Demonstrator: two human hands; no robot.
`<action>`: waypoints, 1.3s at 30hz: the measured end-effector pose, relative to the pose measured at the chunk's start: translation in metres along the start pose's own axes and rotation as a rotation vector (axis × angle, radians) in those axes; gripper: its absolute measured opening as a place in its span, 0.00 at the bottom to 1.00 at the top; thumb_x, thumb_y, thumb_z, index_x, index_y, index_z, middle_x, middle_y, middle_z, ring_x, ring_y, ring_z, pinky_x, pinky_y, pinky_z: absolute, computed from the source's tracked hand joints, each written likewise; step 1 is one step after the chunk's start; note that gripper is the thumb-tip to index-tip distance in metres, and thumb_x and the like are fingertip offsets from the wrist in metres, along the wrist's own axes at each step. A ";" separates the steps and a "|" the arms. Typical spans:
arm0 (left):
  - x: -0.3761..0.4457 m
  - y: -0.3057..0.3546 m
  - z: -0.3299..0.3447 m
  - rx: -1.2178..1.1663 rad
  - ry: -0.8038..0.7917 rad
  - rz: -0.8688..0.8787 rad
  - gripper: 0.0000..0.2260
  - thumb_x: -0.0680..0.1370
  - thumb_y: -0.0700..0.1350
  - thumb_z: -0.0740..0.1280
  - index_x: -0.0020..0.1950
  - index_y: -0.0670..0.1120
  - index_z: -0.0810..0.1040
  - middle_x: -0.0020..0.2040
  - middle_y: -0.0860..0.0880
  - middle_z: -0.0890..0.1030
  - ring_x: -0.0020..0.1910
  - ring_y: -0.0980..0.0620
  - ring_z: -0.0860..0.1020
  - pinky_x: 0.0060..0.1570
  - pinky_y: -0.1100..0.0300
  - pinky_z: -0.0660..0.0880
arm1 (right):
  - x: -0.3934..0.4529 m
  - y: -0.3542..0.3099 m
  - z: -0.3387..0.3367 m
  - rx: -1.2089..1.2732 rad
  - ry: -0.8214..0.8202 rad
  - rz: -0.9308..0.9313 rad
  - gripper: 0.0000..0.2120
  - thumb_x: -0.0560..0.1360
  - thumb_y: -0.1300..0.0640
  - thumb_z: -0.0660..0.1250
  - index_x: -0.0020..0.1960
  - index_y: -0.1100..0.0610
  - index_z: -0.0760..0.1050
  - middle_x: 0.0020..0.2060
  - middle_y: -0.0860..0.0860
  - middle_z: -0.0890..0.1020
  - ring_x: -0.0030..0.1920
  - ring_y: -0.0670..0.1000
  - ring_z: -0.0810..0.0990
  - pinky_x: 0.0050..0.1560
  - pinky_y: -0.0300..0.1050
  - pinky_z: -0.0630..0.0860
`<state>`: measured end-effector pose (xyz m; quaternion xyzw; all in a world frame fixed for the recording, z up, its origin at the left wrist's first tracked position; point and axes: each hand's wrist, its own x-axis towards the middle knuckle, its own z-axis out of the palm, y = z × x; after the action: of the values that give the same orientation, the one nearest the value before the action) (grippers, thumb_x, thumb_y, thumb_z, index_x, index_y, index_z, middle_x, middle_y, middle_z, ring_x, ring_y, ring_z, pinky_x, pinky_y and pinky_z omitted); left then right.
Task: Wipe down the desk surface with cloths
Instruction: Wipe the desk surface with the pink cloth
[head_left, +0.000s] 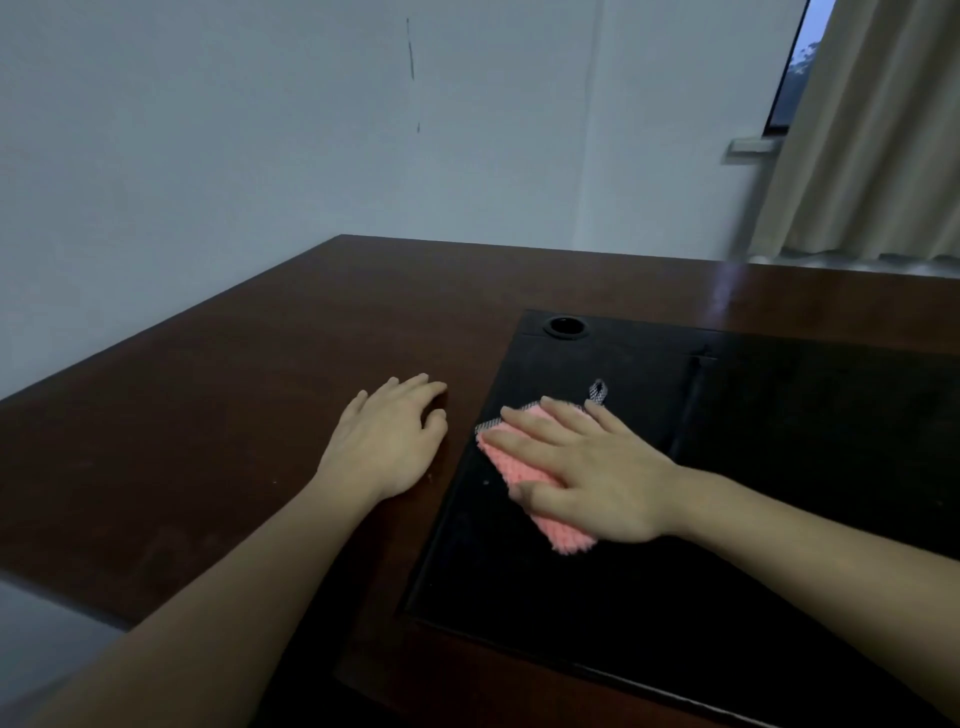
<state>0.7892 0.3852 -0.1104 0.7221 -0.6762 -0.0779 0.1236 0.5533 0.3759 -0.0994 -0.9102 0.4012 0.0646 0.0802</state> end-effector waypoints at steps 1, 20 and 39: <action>0.000 0.000 0.000 -0.002 0.002 0.000 0.22 0.86 0.54 0.53 0.80 0.57 0.61 0.82 0.56 0.58 0.81 0.51 0.53 0.79 0.47 0.49 | 0.011 0.003 -0.002 -0.003 0.014 0.008 0.29 0.81 0.31 0.45 0.79 0.30 0.38 0.80 0.36 0.39 0.81 0.49 0.36 0.79 0.60 0.35; 0.001 -0.063 -0.042 0.047 -0.003 -0.106 0.23 0.85 0.58 0.54 0.80 0.58 0.61 0.82 0.55 0.58 0.81 0.49 0.54 0.79 0.43 0.49 | 0.040 -0.018 0.001 -0.039 0.018 -0.068 0.28 0.82 0.33 0.43 0.79 0.31 0.37 0.81 0.38 0.38 0.81 0.51 0.36 0.79 0.61 0.36; -0.002 -0.094 -0.028 0.039 -0.001 -0.177 0.23 0.85 0.59 0.51 0.81 0.60 0.59 0.82 0.57 0.56 0.82 0.50 0.51 0.79 0.43 0.46 | 0.120 -0.040 -0.017 -0.024 0.043 0.042 0.29 0.83 0.33 0.44 0.81 0.36 0.40 0.82 0.43 0.43 0.82 0.57 0.42 0.78 0.66 0.40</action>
<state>0.8871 0.3943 -0.1103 0.7812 -0.6113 -0.0758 0.1016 0.6646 0.3129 -0.1007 -0.9036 0.4210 0.0514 0.0593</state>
